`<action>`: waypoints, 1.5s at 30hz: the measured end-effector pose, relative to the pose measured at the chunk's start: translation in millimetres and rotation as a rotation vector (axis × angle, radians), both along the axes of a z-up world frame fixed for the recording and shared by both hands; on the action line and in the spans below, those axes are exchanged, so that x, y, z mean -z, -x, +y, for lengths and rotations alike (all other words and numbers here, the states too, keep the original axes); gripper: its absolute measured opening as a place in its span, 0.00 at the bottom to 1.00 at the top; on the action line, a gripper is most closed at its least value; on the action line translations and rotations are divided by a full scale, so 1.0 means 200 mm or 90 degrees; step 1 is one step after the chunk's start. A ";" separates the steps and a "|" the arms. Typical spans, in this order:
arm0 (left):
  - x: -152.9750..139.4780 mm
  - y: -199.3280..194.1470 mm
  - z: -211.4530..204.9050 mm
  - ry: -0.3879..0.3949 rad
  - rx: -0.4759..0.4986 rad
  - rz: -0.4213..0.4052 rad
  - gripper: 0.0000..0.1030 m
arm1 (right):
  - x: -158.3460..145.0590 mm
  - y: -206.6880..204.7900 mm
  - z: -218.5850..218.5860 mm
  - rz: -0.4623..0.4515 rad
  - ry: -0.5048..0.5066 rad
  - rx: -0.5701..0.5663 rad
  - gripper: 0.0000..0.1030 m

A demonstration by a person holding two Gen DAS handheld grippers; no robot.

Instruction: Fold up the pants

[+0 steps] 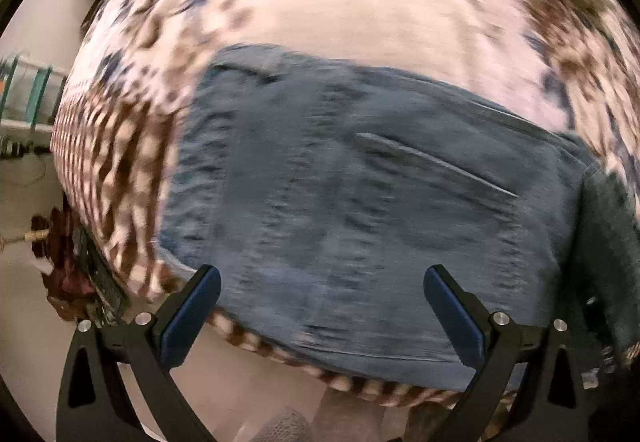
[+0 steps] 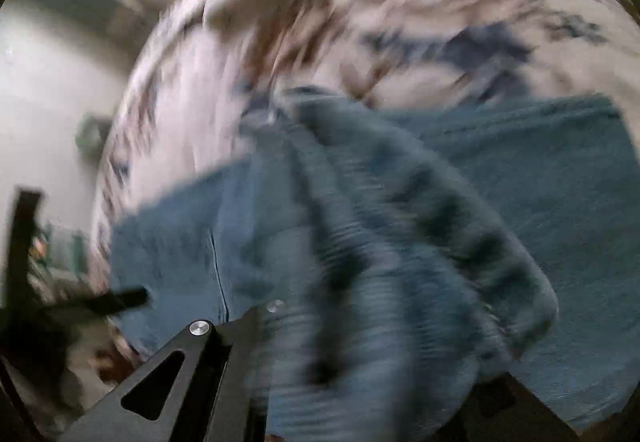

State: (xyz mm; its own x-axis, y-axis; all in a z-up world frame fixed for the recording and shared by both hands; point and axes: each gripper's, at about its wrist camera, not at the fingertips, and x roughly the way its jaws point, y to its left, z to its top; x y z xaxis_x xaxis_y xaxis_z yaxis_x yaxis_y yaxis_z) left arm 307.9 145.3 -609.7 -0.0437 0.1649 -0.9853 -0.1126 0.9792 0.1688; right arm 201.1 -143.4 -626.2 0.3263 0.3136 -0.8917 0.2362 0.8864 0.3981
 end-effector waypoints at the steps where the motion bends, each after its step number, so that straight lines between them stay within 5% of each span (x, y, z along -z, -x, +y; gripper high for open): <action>1: 0.00 0.02 0.03 0.003 -0.007 -0.004 1.00 | 0.02 -0.01 0.05 0.025 0.029 -0.023 0.17; 6: -0.05 0.02 0.08 0.038 -0.015 -0.021 1.00 | -0.05 -0.01 0.11 0.082 0.104 -0.094 0.28; 10: -0.11 -0.09 0.05 0.085 -0.009 -0.030 1.00 | -0.13 -0.03 0.04 0.118 0.091 -0.112 0.59; 13: -0.17 -0.17 -0.05 0.111 0.009 -0.040 1.00 | -0.26 -0.02 -0.01 0.115 0.079 -0.115 0.65; 16: -0.21 -0.25 -0.20 0.133 0.032 -0.049 1.00 | -0.36 0.00 -0.05 0.119 0.102 -0.115 0.88; 20: -0.20 -0.21 -0.39 0.154 0.044 -0.044 1.00 | -0.44 0.03 -0.11 0.132 0.183 -0.104 0.89; 24: -0.15 -0.10 -0.55 0.179 0.060 -0.020 1.00 | -0.42 0.07 -0.23 0.151 0.187 -0.073 0.89; 32: 0.11 -0.03 -0.75 0.168 0.095 0.046 1.00 | -0.08 0.11 -0.42 0.254 0.196 -0.022 0.89; 37: 0.18 0.01 -0.80 0.131 0.133 0.017 0.54 | 0.01 0.14 -0.51 0.285 0.181 0.000 0.89; 38: 0.16 0.02 -0.80 0.131 0.135 0.003 0.26 | 0.01 0.14 -0.52 0.286 0.179 0.003 0.89; 39: 0.13 0.03 -0.78 0.146 0.130 -0.005 0.17 | 0.01 0.15 -0.53 0.286 0.176 0.006 0.89; 45: 0.13 0.04 -0.67 0.178 0.097 0.006 0.13 | -0.01 0.15 -0.59 0.287 0.155 0.021 0.89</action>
